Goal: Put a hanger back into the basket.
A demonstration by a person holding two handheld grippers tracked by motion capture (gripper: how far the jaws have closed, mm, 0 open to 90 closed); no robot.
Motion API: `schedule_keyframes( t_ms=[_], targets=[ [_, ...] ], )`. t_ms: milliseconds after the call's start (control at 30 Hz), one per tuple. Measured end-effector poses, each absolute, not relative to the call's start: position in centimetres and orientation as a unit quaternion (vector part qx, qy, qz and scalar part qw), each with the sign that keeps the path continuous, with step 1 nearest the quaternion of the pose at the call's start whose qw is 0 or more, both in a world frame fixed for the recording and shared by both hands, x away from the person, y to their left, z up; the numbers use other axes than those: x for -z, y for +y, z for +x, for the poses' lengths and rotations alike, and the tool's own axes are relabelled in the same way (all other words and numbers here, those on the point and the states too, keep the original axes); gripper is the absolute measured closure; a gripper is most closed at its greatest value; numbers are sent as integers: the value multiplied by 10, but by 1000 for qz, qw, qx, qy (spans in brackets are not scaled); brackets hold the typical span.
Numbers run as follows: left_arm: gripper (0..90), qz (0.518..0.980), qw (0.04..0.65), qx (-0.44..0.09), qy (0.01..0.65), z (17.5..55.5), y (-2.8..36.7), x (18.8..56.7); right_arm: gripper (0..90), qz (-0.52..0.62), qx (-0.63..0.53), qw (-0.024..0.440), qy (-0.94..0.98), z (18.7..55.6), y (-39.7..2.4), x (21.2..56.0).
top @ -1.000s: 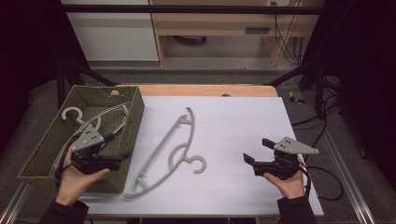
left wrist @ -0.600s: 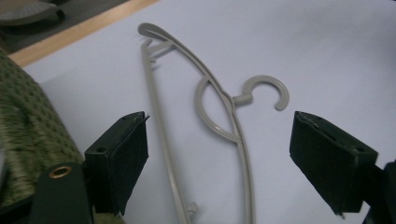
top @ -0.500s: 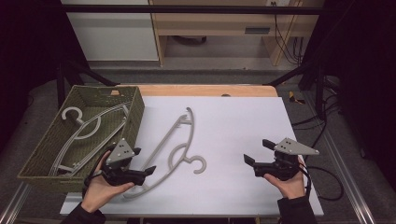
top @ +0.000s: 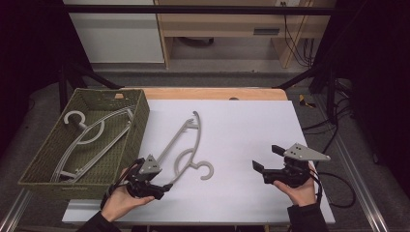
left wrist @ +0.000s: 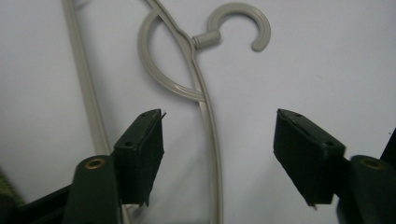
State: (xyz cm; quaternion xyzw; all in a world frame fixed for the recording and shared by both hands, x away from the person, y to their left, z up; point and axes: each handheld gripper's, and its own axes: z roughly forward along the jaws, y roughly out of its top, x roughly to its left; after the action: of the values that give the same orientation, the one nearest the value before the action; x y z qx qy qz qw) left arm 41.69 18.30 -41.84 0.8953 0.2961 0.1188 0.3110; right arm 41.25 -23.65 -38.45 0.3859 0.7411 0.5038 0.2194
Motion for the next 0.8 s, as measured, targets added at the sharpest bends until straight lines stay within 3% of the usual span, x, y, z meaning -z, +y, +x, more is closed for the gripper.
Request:
schedule_keyframes(
  t_ms=[400,800],
  targets=[
    [545,914,254,-83,306,432,173,447,108,388,-498,213,745,415,-232,388],
    [706,916,227,-83,321,437,166,454,108,385,-502,212,745,414,-233,387]
  ],
)
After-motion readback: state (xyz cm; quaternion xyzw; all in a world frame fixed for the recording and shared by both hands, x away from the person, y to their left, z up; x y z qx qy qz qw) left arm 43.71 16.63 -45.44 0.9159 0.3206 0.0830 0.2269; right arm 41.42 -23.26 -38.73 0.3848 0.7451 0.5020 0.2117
